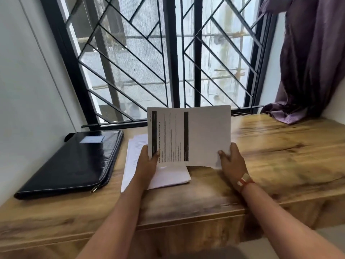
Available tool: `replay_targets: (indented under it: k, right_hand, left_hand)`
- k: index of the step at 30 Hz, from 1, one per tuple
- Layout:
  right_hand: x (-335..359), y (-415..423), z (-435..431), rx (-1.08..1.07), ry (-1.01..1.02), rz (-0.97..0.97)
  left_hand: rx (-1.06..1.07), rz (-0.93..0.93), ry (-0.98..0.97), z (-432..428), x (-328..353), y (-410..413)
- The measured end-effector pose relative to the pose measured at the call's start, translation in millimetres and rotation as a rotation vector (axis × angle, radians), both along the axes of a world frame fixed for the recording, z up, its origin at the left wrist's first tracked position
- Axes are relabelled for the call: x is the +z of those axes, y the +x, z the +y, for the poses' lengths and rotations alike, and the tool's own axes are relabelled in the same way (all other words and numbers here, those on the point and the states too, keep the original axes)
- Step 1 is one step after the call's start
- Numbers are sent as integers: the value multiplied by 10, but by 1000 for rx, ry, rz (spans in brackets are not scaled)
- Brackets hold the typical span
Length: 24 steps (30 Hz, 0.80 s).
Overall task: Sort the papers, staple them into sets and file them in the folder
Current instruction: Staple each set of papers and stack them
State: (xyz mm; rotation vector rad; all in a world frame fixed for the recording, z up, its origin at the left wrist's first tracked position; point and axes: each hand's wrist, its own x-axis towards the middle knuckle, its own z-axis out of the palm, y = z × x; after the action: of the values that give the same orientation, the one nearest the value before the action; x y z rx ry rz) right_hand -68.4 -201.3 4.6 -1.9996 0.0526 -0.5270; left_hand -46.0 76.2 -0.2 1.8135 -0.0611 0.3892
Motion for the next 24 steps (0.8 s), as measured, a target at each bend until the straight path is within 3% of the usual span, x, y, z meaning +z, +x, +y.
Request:
replay_targets:
  k: [6, 14, 24]
  right_hand:
    - [-42, 44, -10, 6, -96, -2]
    - [-58, 34, -3, 13, -159, 86]
    - [-20, 43, -5, 28, -131, 129]
  left_hand:
    - [86, 8, 184, -50, -50, 2]
    - [107, 127, 284, -166, -2, -97]
    - [137, 93, 161, -114, -59, 21]
